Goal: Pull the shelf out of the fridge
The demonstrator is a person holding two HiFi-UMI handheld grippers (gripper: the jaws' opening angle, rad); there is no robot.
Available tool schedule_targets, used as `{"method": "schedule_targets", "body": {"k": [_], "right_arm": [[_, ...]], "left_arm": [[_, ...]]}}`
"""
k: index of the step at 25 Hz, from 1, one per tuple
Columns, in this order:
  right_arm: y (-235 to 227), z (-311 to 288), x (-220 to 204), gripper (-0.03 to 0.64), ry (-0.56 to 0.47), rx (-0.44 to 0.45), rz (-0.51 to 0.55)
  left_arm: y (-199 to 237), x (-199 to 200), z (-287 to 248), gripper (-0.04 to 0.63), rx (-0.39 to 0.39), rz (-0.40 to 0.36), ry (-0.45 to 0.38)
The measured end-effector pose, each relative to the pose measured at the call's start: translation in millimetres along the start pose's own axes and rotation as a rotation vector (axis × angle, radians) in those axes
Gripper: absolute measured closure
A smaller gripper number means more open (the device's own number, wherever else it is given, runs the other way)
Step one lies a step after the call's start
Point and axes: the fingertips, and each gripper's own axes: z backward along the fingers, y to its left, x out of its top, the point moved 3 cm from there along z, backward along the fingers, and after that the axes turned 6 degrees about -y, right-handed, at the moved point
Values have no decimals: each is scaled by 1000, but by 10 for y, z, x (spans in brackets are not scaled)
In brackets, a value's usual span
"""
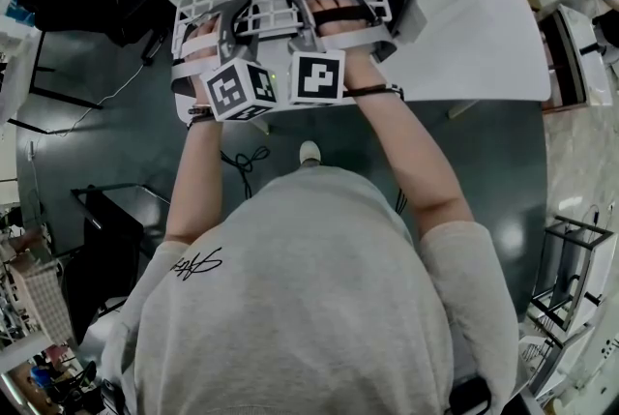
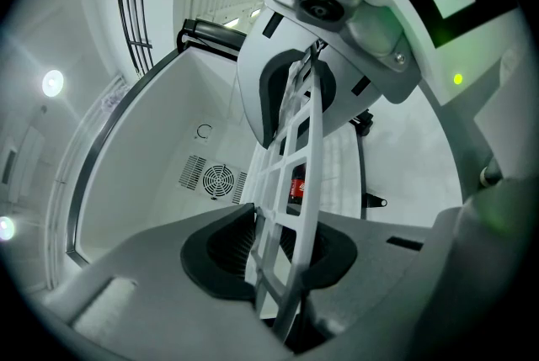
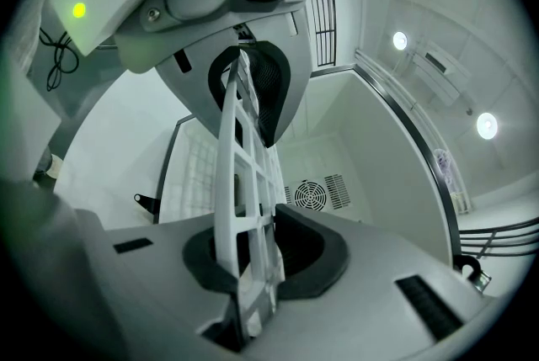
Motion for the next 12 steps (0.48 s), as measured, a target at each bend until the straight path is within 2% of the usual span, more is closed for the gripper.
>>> {"method": "schedule_targets", "body": {"k": [12], "right_arm": [[10,33,16,569,-8,0,-4]], "left_arm": [[-19,8,34,522,1,2,5]]}}
